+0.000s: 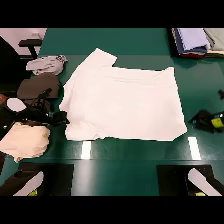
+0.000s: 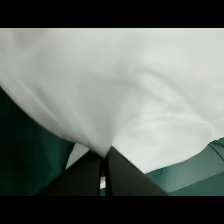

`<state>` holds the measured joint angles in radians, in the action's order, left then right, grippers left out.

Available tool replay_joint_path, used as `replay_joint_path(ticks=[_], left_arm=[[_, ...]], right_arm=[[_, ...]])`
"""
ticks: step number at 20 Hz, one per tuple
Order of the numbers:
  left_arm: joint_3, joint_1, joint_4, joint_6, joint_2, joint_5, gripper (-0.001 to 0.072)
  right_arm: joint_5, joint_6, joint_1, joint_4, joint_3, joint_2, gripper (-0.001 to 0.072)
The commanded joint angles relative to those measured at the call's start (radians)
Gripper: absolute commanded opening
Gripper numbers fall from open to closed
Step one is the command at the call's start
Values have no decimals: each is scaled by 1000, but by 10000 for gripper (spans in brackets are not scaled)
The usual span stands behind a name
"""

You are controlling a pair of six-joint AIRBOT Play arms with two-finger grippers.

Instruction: Fold the shirts.

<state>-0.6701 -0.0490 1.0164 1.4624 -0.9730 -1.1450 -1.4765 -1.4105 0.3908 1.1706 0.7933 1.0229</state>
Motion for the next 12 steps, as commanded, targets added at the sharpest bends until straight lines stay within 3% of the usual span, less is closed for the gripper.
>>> replay_joint_path(ticks=[1,6,8,10,12], left_arm=[[-34,0,-6,-4,28,-8,23],[-34,0,-6,-4,28,-6,24],[-34,-1,-6,-5,28,-6,24],[-37,-1,-6,-4,29,-10,24],[-78,-1,-6,-4,65,11,22]], right_arm=[[35,8,111,-52,-164,29,467],[185,25,-34,-131,-228,155,422],[233,25,-124,-130,-203,187,267],[253,25,-197,-129,-158,197,55],[232,25,-236,-122,-78,180,13]])
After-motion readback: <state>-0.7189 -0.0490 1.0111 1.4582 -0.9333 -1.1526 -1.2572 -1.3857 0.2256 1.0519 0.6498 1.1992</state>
